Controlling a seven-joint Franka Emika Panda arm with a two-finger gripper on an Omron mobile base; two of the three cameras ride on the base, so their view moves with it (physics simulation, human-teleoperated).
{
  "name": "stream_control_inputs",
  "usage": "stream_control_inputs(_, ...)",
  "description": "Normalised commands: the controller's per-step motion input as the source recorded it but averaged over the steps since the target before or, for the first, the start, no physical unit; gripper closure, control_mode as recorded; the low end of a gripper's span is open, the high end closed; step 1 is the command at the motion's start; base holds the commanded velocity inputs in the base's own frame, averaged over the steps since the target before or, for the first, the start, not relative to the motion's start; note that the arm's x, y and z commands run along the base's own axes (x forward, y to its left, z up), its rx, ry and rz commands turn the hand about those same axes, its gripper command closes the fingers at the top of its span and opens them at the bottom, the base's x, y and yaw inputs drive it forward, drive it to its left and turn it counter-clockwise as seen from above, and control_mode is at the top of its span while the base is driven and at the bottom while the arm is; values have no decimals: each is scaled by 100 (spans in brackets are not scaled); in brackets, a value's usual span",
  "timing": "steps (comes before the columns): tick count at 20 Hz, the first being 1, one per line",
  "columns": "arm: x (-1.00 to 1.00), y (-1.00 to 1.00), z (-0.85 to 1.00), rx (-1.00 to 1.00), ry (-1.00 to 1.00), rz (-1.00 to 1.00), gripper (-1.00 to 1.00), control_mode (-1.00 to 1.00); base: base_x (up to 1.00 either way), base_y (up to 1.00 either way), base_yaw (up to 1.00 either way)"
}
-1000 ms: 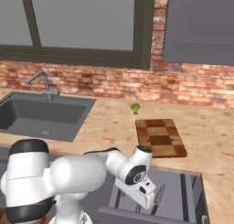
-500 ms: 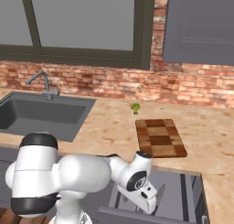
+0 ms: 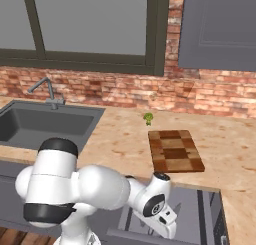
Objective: Open the drawer on the right and place the cutting tools on the cutting board.
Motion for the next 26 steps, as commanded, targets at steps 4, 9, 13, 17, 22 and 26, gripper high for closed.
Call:
stream_control_inputs(4, -53, -47, -3, 0, 0, 0, -100, -100, 0, 0, 0)
stream_control_inputs(9, -81, -60, -1, 0, 0, -1, -100, -100, 0, 0, 0)
stream_control_inputs(13, -88, -56, -8, 0, 0, -1, -100, -100, 0, 0, 0)
stream_control_inputs(17, -79, -45, -19, -1, 0, -1, -100, -100, 0, 0, 0)
stream_control_inputs(22, -35, -16, -12, -1, 0, 0, -100, -100, 0, 0, 0)
stream_control_inputs(26, 44, 0, 0, 0, 0, 0, -100, -100, 0, 0, 0)
